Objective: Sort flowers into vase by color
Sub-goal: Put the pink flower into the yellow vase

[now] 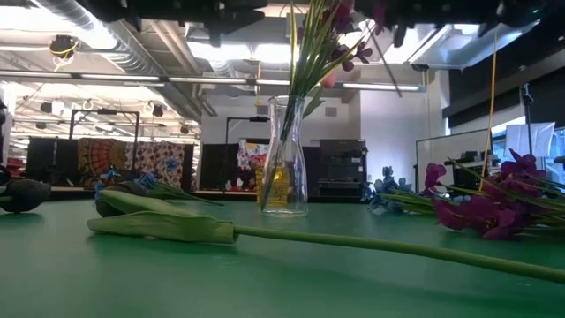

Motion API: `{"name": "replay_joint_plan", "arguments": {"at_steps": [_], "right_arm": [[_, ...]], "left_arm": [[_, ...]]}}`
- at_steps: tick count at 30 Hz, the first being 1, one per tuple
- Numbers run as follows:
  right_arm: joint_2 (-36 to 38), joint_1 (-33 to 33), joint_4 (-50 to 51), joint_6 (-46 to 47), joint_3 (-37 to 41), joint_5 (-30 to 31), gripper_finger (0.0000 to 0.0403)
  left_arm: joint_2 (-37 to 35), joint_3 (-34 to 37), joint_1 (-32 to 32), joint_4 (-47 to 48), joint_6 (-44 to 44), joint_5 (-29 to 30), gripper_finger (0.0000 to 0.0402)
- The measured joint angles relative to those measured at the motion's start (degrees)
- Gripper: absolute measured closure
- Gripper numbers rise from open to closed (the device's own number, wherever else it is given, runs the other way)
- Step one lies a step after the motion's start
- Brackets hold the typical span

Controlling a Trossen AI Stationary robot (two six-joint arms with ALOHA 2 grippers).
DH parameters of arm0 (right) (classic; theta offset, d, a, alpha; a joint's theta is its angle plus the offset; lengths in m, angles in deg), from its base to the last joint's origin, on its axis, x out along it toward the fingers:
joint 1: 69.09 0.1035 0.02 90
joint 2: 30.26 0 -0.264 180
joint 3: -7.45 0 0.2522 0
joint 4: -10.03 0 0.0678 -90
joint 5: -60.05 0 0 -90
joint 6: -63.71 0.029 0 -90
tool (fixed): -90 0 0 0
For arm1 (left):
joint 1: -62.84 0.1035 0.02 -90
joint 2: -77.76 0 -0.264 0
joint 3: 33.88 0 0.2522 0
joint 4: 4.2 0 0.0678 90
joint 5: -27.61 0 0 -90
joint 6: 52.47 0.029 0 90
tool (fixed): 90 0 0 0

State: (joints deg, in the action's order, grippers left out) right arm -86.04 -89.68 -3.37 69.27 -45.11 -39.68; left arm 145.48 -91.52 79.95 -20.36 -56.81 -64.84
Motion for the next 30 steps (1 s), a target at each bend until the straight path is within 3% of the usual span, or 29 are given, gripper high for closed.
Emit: {"name": "replay_joint_plan", "arguments": {"at_steps": [4,20,30], "right_arm": [[-5.0,1.1,-4.5,0.0,-2.1,0.0,0.039],[-25.9,6.1,-3.1,-3.1,-21.8,-4.9,0.039],[-31.0,7.3,-3.2,-3.1,-25.4,-6.0,0.039]], "left_arm": [[1.7,0.0,0.0,-2.9,0.0,0.0,0.0259],[6.2,-2.2,0.0,-8.3,-1.2,-0.3,0.0259],[6.6,-2.3,-0.5,-8.1,-1.6,-3.1,0.0259]]}}
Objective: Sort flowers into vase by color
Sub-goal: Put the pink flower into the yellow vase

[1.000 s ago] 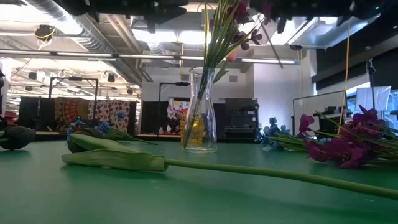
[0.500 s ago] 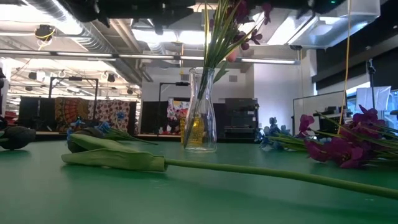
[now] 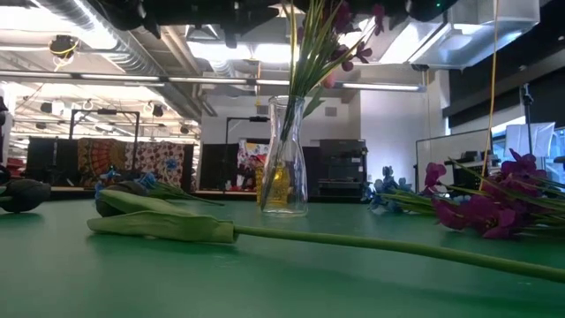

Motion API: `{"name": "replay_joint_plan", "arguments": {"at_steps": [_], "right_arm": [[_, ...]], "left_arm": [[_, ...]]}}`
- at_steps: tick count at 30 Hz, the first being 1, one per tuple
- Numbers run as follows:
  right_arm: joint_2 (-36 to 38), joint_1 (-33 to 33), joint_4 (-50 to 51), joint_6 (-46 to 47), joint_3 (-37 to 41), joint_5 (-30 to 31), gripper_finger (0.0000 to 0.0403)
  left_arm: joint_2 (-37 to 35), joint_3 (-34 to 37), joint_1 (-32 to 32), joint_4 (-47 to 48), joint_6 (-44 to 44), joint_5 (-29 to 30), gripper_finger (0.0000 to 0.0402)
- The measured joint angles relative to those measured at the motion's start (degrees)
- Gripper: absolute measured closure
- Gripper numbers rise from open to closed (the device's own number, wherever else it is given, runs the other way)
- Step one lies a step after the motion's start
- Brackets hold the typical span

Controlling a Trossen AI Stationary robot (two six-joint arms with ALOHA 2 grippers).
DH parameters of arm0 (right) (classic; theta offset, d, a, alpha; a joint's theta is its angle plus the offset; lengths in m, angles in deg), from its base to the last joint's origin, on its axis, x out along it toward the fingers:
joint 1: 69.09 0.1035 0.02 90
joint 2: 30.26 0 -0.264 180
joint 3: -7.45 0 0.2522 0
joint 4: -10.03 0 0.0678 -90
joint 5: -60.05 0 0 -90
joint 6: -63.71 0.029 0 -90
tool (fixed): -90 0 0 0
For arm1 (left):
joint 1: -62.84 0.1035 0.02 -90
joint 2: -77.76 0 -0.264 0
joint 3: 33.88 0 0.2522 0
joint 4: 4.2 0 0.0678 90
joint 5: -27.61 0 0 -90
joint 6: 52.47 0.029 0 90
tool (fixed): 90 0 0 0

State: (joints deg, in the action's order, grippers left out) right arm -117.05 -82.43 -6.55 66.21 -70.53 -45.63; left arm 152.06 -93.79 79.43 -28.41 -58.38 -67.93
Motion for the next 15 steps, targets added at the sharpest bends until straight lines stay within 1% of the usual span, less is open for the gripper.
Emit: {"name": "replay_joint_plan", "arguments": {"at_steps": [3,6,9,12,15], "right_arm": [[-0.1,0.0,0.6,0.0,0.0,-0.5,0.039],[-0.2,-0.1,1.0,0.0,0.0,-0.9,0.039],[-0.2,-0.2,1.4,0.0,0.0,-0.5,0.0391],[-0.2,-0.2,2.4,-0.1,0.0,-0.5,0.0391],[-0.2,-0.2,2.5,-0.6,0.0,-0.4,0.0391]], "left_arm": [[-0.1,0.0,-0.5,1.7,0.0,-1.2,0.0259],[-0.2,0.0,-0.5,6.7,0.7,-2.2,0.0259],[-0.2,0.0,-0.1,11.3,1.9,-2.0,0.0259],[-0.2,0.0,0.4,13.0,2.0,-1.3,0.0259],[-0.2,0.0,0.5,12.0,2.0,-2.2,0.0259]]}}
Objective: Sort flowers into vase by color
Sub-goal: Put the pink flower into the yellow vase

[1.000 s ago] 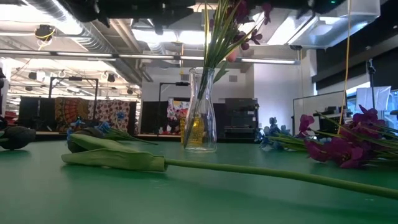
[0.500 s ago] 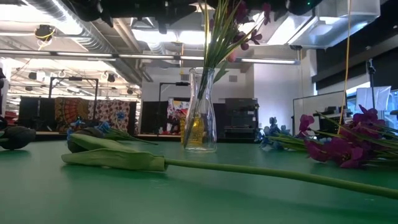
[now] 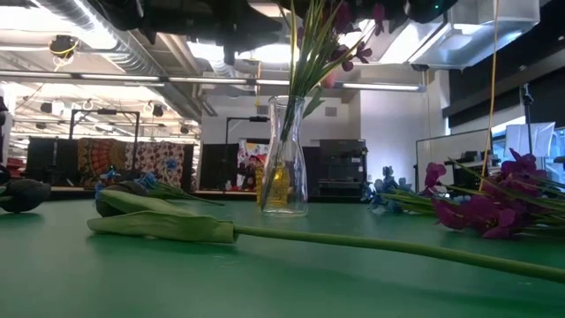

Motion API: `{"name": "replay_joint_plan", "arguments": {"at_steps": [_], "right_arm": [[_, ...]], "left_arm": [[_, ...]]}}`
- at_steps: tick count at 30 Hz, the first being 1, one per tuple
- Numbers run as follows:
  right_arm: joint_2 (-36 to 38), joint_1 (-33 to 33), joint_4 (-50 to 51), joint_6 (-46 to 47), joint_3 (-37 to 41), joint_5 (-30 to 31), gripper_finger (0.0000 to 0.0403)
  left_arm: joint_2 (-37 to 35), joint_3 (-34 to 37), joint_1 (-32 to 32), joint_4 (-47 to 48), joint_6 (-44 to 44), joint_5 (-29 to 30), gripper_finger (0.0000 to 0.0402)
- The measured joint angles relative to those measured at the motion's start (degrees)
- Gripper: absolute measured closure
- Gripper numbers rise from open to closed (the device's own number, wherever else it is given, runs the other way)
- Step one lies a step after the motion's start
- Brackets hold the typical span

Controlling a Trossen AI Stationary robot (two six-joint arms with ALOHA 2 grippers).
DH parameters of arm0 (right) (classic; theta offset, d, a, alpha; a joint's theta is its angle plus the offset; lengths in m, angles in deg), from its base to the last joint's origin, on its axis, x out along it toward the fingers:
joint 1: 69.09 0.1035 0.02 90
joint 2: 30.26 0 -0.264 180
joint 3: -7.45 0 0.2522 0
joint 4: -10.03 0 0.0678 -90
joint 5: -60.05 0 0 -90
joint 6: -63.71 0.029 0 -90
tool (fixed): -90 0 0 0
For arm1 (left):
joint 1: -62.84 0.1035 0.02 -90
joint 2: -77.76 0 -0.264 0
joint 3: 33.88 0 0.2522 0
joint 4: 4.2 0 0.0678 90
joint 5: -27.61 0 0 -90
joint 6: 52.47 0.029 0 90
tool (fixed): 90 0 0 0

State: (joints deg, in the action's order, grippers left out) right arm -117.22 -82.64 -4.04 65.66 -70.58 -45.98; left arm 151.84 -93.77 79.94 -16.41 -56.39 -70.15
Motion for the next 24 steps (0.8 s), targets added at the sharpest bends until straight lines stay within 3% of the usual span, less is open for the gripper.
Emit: {"name": "replay_joint_plan", "arguments": {"at_steps": [11,24], "right_arm": [[0.0,0.0,-0.2,-0.5,0.0,0.1,0.0391],[0.0,0.0,-1.8,1.3,0.0,-0.1,0.0391]], "left_arm": [[-0.1,0.0,-1.1,-8.4,0.0,-2.9,0.0259],[-0.1,0.0,-1.6,-7.6,0.0,-0.5,0.0287]]}}
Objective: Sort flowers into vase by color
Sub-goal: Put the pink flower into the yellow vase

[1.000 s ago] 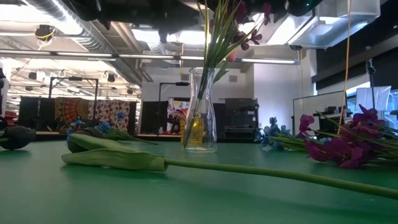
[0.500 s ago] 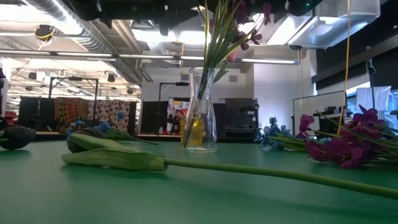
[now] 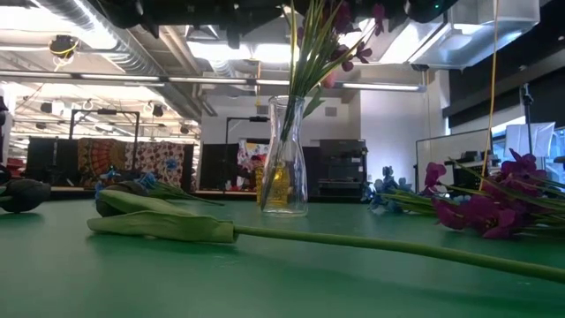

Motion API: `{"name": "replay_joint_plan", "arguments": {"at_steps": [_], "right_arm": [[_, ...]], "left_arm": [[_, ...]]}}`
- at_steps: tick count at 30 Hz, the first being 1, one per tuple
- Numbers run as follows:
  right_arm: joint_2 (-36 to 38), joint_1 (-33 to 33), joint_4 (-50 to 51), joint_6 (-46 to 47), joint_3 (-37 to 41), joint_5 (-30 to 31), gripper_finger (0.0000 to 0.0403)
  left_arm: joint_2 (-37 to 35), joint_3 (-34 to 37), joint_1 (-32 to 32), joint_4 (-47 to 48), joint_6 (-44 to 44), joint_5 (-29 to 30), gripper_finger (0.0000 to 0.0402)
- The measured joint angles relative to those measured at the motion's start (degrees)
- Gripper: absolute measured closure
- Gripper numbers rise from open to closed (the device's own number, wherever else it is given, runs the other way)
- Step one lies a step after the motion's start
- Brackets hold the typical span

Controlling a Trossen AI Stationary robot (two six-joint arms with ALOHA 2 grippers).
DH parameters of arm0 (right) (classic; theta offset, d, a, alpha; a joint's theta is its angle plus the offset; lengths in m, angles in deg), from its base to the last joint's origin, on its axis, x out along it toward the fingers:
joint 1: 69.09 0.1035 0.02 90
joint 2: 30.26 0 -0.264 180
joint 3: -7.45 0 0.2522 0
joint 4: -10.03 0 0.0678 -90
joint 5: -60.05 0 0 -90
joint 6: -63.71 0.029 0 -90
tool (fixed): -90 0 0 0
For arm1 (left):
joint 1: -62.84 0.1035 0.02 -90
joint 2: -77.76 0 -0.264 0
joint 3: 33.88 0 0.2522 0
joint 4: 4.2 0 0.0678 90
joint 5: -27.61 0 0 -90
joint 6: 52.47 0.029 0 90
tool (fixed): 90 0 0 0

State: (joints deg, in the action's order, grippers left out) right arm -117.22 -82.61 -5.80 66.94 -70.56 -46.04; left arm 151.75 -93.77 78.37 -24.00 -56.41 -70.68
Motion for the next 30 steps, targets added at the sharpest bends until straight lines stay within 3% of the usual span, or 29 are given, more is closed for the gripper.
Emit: {"name": "replay_joint_plan", "arguments": {"at_steps": [18,30], "right_arm": [[0.0,0.1,-0.6,0.6,0.0,-1.1,0.0391],[0.0,0.0,-0.7,0.8,0.0,-1.0,0.0391]], "left_arm": [[0.0,0.0,0.0,-0.4,0.0,0.2,0.0297],[0.0,0.0,0.0,-0.5,-0.3,0.1,0.0391]]}}
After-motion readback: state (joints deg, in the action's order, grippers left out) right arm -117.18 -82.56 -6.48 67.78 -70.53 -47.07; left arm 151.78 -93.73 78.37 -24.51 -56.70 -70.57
